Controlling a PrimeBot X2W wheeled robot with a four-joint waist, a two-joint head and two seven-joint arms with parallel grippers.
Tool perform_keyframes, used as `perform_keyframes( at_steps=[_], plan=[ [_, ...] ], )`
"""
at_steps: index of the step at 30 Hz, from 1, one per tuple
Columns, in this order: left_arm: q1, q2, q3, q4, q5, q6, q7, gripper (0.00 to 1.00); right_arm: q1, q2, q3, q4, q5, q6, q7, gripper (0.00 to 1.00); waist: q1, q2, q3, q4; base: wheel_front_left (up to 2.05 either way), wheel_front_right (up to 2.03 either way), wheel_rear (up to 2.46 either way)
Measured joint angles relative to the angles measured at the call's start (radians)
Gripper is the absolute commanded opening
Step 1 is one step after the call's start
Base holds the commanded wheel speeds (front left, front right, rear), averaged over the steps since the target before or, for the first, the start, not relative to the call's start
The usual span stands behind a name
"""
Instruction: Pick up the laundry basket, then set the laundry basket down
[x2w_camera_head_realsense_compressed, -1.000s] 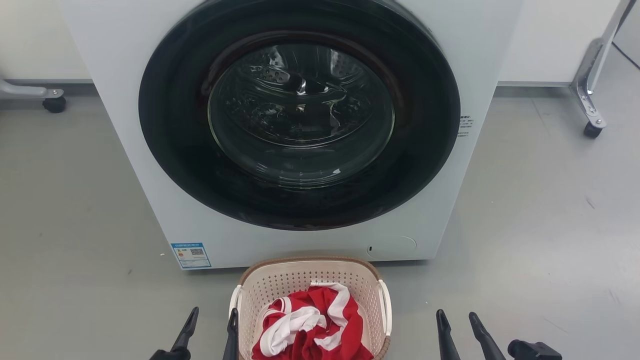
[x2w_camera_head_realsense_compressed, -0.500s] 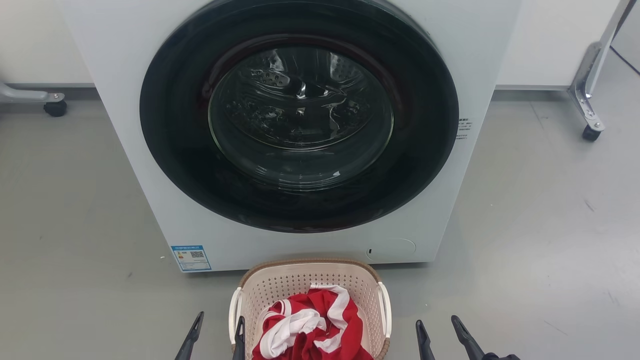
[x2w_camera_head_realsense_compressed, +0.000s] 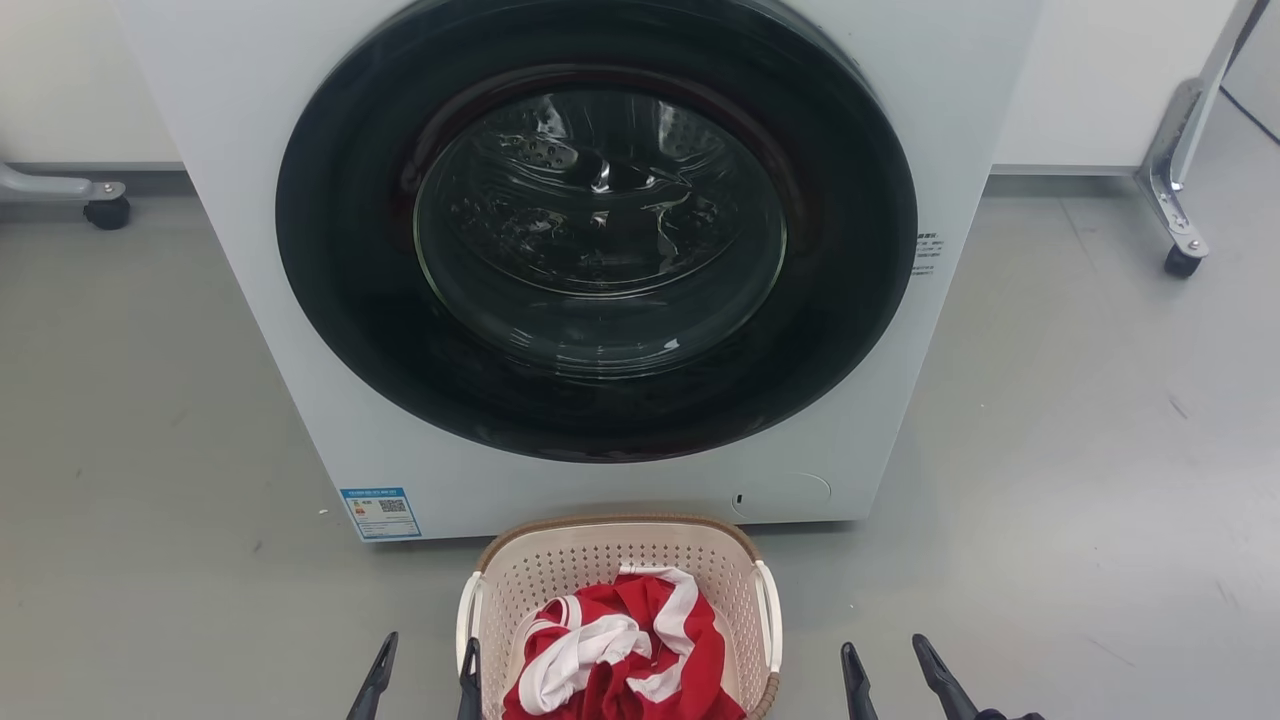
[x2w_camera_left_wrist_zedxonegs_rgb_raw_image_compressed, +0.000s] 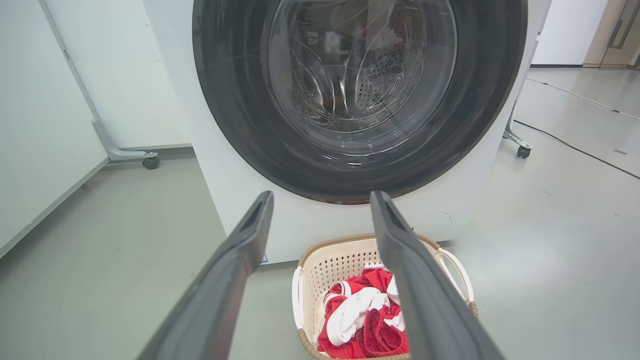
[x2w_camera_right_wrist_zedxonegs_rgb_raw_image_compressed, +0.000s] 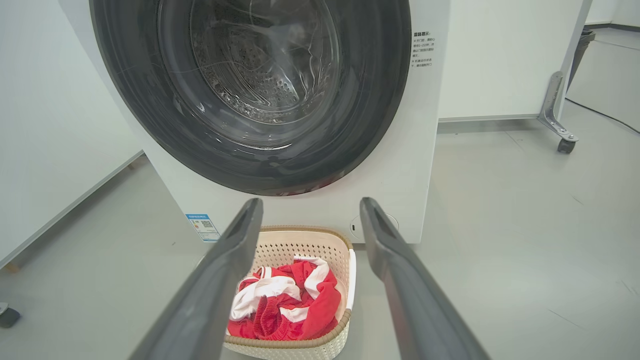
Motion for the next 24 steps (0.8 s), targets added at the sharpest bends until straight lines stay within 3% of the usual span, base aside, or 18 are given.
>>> perform_keyframes(
  at_steps=[24],
  plan=[
    [0.0, -0.01, 0.014, 0.024, -0.017, 0.0, 0.0, 1.0, 0.002, 0.001, -0.02, 0.0, 0.0, 0.0, 0.0, 1.0, 0.0, 0.0, 0.009, -0.001, 0.0, 0.0, 0.0]
  ],
)
